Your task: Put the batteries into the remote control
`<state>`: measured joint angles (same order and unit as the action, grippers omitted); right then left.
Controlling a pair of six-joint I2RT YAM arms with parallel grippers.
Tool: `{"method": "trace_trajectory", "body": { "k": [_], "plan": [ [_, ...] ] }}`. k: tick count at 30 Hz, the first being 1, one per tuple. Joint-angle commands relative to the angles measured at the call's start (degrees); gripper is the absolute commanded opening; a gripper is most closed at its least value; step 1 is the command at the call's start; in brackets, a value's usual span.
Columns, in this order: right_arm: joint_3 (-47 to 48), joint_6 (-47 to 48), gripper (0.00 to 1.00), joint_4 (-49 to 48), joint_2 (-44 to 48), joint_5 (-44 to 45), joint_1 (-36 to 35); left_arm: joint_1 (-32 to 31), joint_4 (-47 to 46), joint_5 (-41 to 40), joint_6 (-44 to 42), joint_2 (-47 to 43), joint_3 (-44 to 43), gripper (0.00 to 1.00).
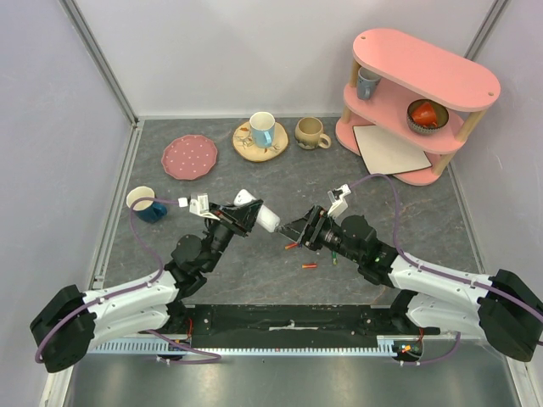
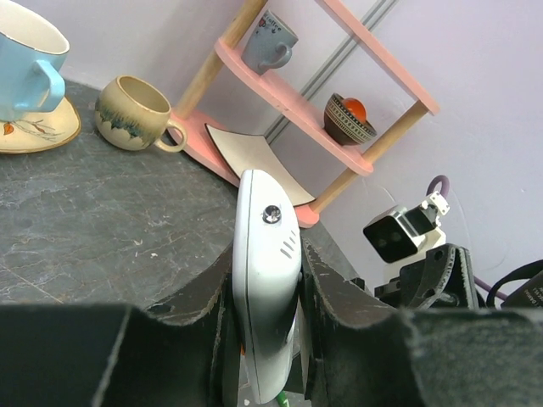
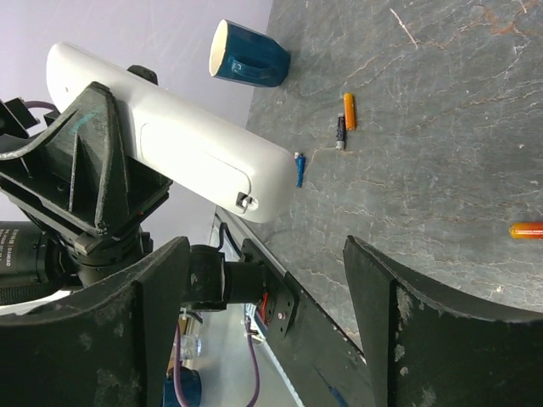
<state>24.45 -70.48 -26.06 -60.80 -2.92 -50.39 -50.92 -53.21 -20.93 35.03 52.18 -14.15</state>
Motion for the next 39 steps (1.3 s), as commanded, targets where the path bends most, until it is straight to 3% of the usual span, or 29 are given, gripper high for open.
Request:
{"method": "trace_trajectory", "body": {
  "k": [1,8,39],
  "plan": [
    [-0.54,0.78,0.8,-1.62,0.5,1.16,0.29,-0.24,-1.2,-0.69,1.97,-2.35,-1.23,0.02],
    [-0.72,1.48,0.72,-1.36,0.85,1.33,0.38,-0.24,-0.23,-0.25,3.21,-3.49,-0.7,0.02],
    [0.34,1.13,0.73,-0.74,-0.64,4.33,1.7,-0.24,-0.58,3.09,5.4,-3.93,-0.17,0.02]
  ]
}}
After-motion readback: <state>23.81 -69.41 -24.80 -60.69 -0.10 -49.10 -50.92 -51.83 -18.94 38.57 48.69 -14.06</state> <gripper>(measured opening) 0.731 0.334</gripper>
